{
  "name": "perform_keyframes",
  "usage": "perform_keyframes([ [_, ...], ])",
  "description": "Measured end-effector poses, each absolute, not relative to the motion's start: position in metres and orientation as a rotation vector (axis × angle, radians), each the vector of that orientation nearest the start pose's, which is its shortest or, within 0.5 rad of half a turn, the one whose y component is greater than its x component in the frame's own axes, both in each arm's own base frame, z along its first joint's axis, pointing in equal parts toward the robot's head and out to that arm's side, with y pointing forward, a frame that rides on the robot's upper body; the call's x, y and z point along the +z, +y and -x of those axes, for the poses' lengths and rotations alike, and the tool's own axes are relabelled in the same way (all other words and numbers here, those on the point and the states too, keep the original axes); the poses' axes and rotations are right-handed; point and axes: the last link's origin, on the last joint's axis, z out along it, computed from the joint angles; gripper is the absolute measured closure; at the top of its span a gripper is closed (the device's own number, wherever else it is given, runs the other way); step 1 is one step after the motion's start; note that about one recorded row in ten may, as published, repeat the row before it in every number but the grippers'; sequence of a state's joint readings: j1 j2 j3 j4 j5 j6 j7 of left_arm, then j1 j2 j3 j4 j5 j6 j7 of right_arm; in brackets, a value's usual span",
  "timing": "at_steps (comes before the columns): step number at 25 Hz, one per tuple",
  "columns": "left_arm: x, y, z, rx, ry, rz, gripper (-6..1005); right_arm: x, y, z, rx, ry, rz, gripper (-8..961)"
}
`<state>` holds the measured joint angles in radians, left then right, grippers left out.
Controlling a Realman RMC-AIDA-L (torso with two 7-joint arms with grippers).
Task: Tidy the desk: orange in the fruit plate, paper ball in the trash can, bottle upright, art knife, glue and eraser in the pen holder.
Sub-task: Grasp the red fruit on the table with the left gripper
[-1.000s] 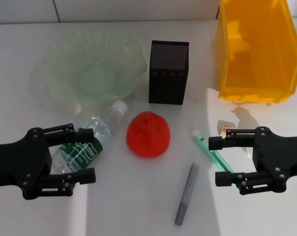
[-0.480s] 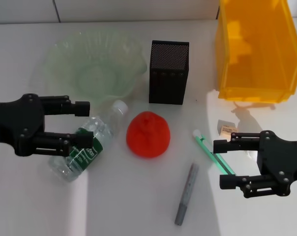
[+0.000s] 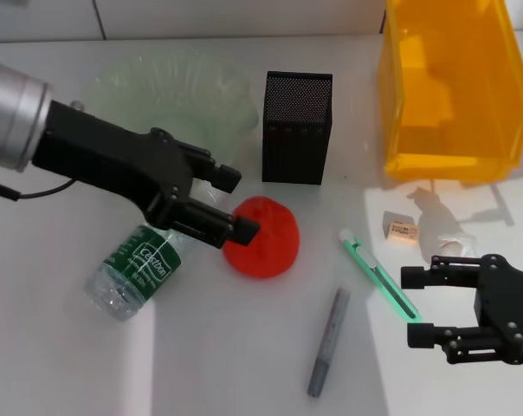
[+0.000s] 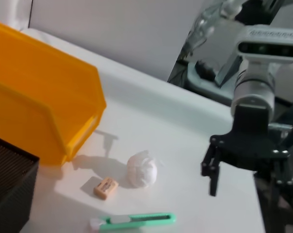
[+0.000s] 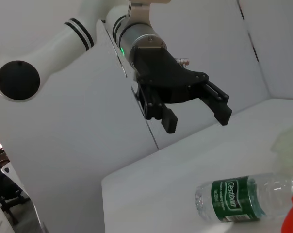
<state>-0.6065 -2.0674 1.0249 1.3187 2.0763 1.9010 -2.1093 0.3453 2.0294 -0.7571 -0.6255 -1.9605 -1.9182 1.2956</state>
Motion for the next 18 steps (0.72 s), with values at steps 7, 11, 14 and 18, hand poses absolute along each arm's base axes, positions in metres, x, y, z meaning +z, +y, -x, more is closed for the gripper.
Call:
perform_keyframes([
  [7,0.012,0.345,0.122,-0.032,-0.478,3.055,295,0.023,0.229,-0.307,0.911,0.713,2.846,217],
  [11,-0.004,0.349,0.122,0.03,-0.429,3.036,300,0.024,0.227,-0.31,0.911,0.727,2.828,217],
  [14,-0.02,0.352,0.127,0.087,-0.405,3.013,303,0.025,0.225,-0.311,0.911,0.732,2.825,218],
  [18,-0.035,0.353,0.132,0.124,-0.361,3.006,308,0.025,0.225,-0.311,0.911,0.734,2.823,218],
])
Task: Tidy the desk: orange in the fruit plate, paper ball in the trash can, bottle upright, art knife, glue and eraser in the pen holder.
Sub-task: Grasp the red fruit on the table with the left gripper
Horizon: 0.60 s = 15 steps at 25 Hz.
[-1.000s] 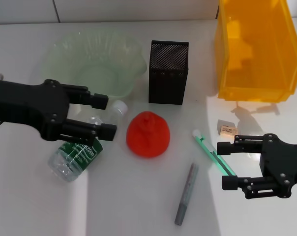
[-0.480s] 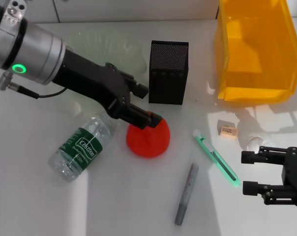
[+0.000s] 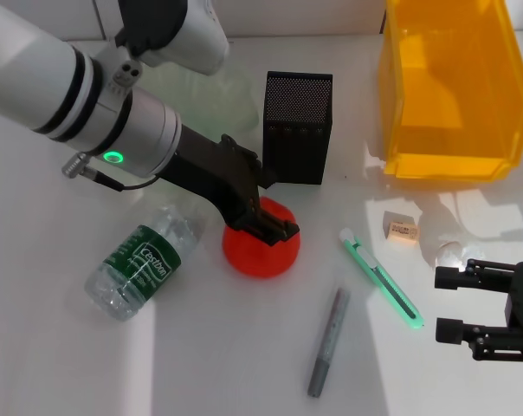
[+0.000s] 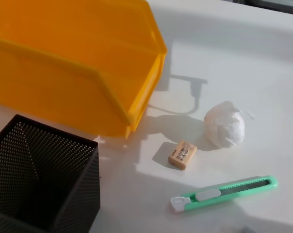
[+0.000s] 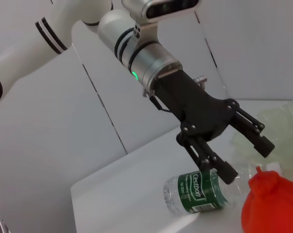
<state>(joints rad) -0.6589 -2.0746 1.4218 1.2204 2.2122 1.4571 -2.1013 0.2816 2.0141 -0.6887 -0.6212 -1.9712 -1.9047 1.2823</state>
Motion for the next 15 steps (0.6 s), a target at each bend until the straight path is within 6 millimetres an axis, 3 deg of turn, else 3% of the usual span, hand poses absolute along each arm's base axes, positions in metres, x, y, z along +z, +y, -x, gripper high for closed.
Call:
perform_keyframes([
  [15,-0.059,0.358,0.15,0.215,-0.277,2.936,326,0.025,0.224,-0.312,0.911,0.737,2.822,219],
])
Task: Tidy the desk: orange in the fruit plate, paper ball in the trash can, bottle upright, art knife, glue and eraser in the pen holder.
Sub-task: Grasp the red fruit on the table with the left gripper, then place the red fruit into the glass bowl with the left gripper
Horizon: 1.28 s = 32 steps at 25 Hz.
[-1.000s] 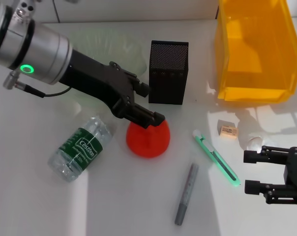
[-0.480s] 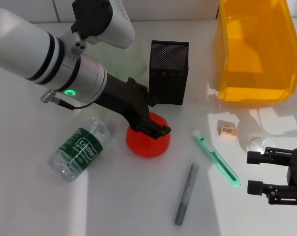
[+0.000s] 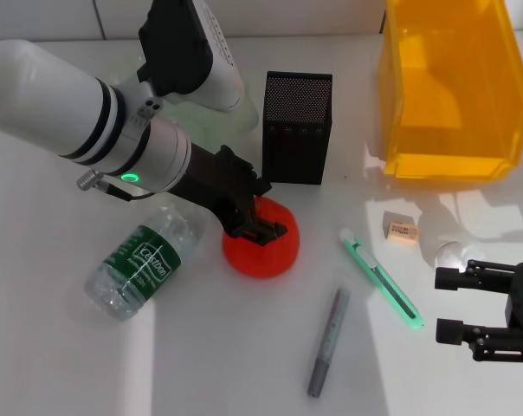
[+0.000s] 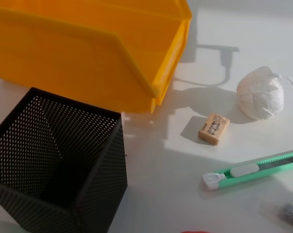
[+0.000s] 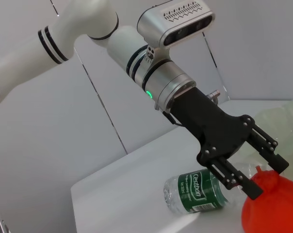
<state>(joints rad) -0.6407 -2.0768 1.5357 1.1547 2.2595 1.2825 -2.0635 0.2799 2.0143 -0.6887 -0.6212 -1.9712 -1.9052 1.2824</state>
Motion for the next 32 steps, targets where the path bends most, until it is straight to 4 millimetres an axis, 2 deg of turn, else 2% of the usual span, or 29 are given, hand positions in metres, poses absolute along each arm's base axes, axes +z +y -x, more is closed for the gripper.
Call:
perform_keyframes([
  [6,-0.06,0.359,0.155,0.21,-0.273,2.913,333,0.024,0.224,-0.312,0.913,0.738,2.822,219],
  [17,-0.062,0.356,0.158,0.211,-0.258,2.919,745,0.024,0.224,-0.311,0.915,0.739,2.824,220],
  [24,-0.059,0.354,0.156,0.196,-0.252,2.927,801,0.024,0.225,-0.311,0.916,0.736,2.823,220],
  [28,-0.047,0.349,0.153,0.094,-0.264,2.94,819,0.025,0.225,-0.311,0.917,0.736,2.819,221],
  [32,-0.018,0.355,0.152,-0.094,-0.331,2.902,846,0.025,0.225,-0.311,0.918,0.733,2.818,221],
])
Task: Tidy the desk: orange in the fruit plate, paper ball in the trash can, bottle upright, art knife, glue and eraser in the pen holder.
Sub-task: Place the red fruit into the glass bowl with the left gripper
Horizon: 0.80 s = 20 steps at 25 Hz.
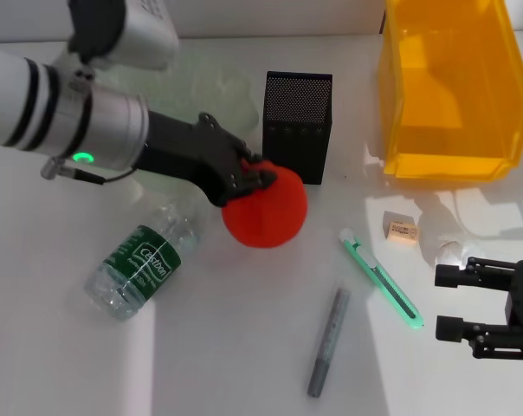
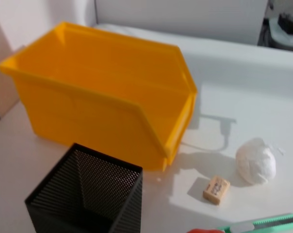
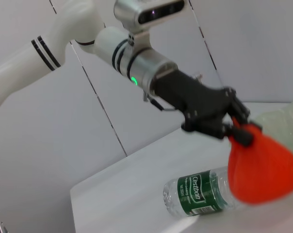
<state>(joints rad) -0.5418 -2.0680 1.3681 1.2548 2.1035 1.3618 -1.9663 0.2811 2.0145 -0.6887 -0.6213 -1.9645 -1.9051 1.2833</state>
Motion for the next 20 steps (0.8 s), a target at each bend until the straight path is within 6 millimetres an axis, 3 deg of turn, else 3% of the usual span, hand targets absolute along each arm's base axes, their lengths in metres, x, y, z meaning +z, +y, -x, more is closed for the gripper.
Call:
perform_keyframes([
  [3,0.01,0.361,0.156,-0.203,-0.368,2.873,846,0.025,0.226,-0.31,0.918,0.73,2.82,221],
  [5,0.016,0.362,0.157,-0.219,-0.375,2.865,846,0.025,0.226,-0.31,0.918,0.729,2.82,221],
  [10,0.055,0.384,0.17,-0.274,-0.411,2.695,845,0.024,0.225,-0.311,0.921,0.731,2.817,221],
  [14,0.057,0.403,0.183,-0.276,-0.441,2.577,845,0.024,0.225,-0.31,0.923,0.724,2.818,222],
  [20,0.031,0.42,0.195,-0.166,-0.492,2.528,845,0.022,0.224,-0.31,0.926,0.723,2.819,222],
])
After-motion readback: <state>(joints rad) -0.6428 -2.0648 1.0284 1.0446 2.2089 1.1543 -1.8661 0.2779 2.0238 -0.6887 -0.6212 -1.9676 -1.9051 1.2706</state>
